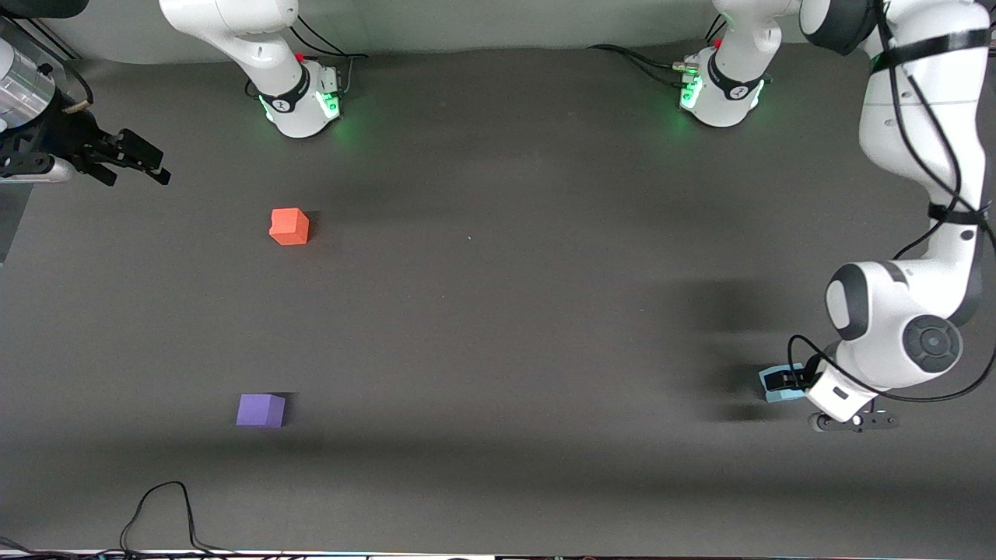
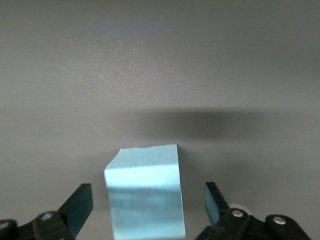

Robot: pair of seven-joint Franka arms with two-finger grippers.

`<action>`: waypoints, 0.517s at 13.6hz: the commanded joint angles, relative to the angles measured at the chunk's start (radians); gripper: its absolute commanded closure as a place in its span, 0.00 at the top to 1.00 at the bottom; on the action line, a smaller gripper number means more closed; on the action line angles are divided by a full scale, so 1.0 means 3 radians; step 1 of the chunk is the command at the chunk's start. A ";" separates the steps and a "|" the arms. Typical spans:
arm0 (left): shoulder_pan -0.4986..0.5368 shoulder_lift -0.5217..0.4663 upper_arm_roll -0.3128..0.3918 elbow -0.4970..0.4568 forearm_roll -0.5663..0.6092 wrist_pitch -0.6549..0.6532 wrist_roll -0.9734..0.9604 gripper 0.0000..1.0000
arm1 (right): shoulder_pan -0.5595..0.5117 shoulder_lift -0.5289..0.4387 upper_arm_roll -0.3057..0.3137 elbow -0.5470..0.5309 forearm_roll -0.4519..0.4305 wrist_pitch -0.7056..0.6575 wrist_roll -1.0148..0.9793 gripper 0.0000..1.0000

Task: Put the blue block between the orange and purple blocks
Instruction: 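Lift the light-blue cube with the left gripper and carry it toward the table middle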

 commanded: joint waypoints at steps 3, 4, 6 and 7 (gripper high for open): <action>-0.0005 0.0063 0.0008 0.0022 -0.0046 0.0022 -0.0014 1.00 | 0.0008 -0.0023 -0.0007 -0.0046 0.0083 0.0057 -0.0084 1.00; -0.0005 0.0063 0.0008 0.0017 -0.0087 0.0012 -0.0019 0.97 | 0.0008 -0.0023 -0.0012 -0.0051 0.0083 0.0067 -0.0084 1.00; 0.0005 0.0058 0.0008 0.0007 -0.0113 -0.0003 -0.0029 0.78 | 0.0008 -0.0023 -0.0012 -0.0062 0.0083 0.0068 -0.0084 1.00; 0.0005 0.0058 0.0008 0.0007 -0.0113 -0.0008 -0.0065 0.67 | 0.0008 -0.0029 -0.0012 -0.0087 0.0083 0.0068 -0.0089 1.00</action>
